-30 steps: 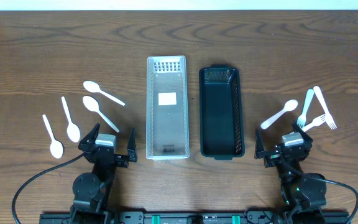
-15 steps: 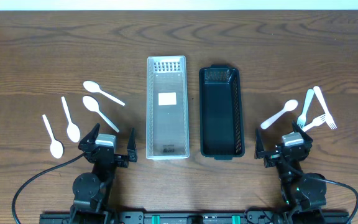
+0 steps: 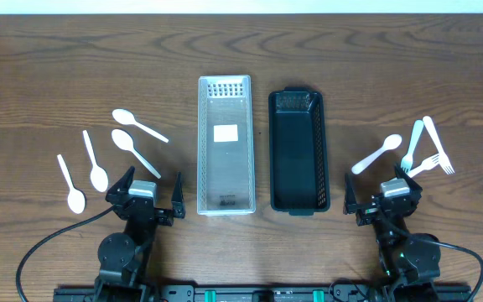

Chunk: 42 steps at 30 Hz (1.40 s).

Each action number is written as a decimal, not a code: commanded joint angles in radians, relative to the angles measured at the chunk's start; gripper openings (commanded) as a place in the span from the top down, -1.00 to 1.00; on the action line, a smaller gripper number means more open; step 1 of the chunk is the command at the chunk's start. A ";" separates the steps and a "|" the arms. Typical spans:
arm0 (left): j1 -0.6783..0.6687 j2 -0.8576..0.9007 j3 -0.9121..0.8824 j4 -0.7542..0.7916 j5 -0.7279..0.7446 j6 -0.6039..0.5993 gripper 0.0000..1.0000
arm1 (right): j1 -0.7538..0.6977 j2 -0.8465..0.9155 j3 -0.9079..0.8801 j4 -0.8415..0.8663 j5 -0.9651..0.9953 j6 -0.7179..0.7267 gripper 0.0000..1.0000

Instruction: Pack container

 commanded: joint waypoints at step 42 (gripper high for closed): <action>0.045 1.307 1.145 -0.742 -0.047 -0.132 -0.98 | -0.079 1.316 1.244 -0.906 -0.003 0.259 -0.91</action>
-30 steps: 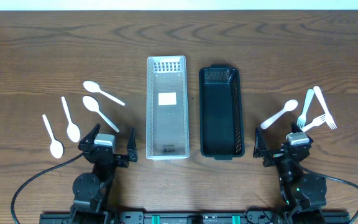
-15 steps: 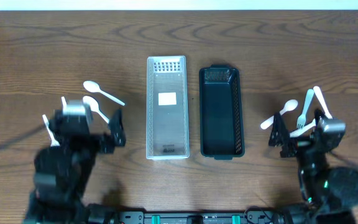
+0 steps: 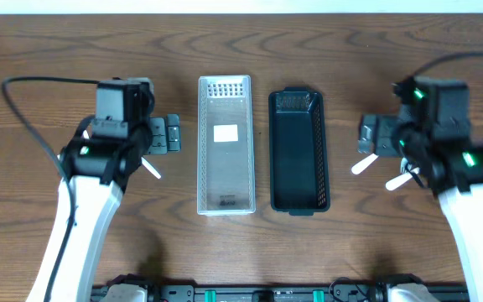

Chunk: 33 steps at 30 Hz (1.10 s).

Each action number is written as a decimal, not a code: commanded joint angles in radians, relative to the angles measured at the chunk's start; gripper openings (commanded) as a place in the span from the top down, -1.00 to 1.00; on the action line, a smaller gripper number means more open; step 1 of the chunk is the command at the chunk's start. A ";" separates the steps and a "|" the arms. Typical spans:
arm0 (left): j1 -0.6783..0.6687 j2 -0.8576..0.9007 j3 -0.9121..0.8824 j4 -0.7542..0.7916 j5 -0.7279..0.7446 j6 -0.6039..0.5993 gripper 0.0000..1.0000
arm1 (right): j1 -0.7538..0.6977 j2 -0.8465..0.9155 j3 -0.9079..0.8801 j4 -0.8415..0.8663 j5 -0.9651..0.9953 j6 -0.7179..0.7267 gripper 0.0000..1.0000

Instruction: Pack container

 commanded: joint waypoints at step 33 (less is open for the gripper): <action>0.012 0.423 0.016 0.072 0.104 -0.065 0.88 | 0.051 0.533 0.019 0.086 -0.155 0.019 0.61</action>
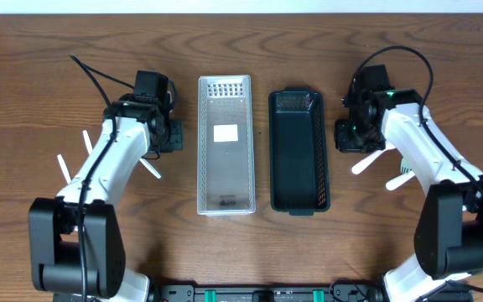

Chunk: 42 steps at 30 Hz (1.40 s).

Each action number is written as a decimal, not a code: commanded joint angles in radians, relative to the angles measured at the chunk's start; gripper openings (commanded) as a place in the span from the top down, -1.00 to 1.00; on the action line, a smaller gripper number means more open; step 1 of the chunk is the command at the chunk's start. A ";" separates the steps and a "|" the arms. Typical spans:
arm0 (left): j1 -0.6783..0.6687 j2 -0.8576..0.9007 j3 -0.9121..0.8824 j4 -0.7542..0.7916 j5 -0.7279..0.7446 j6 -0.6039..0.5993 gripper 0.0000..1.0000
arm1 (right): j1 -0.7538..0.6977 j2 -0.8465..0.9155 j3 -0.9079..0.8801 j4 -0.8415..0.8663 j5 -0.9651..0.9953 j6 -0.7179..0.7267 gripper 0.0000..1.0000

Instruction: Pack container

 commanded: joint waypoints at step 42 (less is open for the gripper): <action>-0.126 0.006 0.016 0.008 0.320 -0.019 0.88 | 0.019 0.009 0.019 0.032 -0.347 -0.154 0.56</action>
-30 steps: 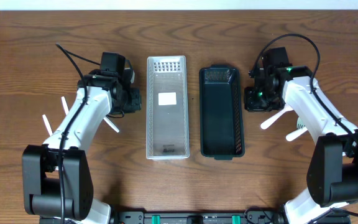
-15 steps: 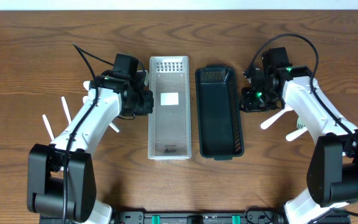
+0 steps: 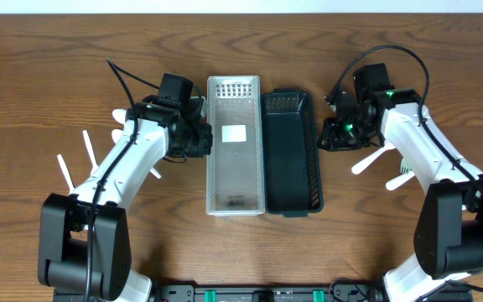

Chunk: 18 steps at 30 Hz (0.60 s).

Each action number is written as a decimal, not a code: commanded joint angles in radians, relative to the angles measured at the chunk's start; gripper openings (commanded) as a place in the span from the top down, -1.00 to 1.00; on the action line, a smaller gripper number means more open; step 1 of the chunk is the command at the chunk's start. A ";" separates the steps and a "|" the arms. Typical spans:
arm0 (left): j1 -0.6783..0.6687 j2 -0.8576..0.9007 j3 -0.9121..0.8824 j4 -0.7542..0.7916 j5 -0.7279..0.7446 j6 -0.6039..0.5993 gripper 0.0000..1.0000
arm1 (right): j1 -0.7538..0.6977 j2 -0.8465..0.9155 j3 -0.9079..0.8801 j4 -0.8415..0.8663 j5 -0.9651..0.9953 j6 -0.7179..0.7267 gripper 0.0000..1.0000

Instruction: Pack container

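Note:
A clear perforated tray [image 3: 235,180] lies lengthwise at mid-table, a white label on its floor. A black tray [image 3: 290,168] lies right beside it, their long walls touching. Both are empty. My left gripper [image 3: 202,139] presses on the clear tray's left wall, its fingers looking shut with nothing between them. On the other side, my right gripper [image 3: 329,134] is at the black tray's right wall, also looking shut and empty. White spoons [image 3: 89,149] lie to the left, partly under my left arm. A white spoon [image 3: 374,158] and forks [image 3: 401,178] lie to the right.
My left arm crosses over the spoons on the left, and my right arm hides part of the cutlery on the right. The far table edge runs along the top of the overhead view.
Both grippers have moved inward. The clear tray now sits further right and the black tray further left, so the gap between them has closed and their walls touch.
Both arms were folded at the near edge, with the trays apart and the cutlery lying on either side. Then each arm was out over its own side. Later the grippers stood just outside the trays. Now they are against the outer walls and the trays are together.

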 commanded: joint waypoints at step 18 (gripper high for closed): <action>0.108 -0.113 0.017 0.002 -0.189 -0.001 -0.52 | -0.019 -0.019 0.065 -0.008 0.314 0.128 -0.05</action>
